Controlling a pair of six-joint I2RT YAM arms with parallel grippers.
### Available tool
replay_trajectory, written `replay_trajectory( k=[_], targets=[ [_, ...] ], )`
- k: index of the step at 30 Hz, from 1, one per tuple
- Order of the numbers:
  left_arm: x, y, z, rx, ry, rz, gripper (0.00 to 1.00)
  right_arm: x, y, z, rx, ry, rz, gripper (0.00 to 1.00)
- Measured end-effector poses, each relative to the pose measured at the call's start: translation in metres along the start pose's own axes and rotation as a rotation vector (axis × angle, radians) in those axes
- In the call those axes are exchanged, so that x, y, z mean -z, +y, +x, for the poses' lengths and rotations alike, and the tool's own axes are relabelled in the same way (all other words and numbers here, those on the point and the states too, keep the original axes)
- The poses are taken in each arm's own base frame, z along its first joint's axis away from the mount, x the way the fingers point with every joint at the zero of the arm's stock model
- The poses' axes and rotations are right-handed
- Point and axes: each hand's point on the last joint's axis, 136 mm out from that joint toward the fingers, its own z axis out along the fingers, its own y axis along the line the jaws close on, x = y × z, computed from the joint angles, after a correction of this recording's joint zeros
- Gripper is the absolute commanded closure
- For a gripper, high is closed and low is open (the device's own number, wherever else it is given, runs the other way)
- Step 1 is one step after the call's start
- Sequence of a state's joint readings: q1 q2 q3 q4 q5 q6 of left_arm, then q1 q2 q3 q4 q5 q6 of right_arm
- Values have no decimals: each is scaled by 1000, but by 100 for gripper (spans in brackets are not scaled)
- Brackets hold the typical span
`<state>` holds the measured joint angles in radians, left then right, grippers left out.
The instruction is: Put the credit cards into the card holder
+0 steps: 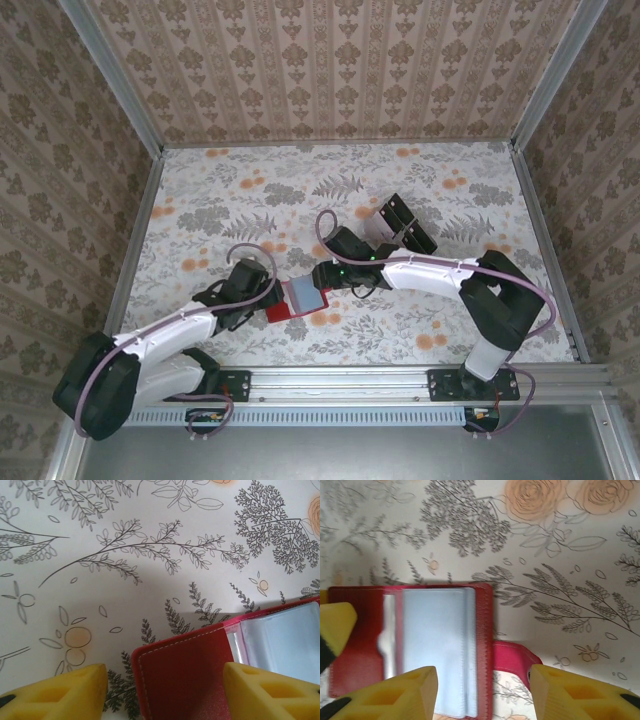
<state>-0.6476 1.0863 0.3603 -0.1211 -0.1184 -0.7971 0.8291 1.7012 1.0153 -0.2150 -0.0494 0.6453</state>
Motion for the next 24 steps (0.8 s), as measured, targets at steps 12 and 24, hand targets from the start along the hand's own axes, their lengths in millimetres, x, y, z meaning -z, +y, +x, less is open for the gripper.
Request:
replay_trajectory(
  k=[12,24],
  targets=[
    [-19,-8,-7,-3,8,-14,56,-14,-26,14,-8,20,91,87],
    [-49,-57,-39,-50,11,72,52,20,-49,28,-79,-32,118,56]
  ],
)
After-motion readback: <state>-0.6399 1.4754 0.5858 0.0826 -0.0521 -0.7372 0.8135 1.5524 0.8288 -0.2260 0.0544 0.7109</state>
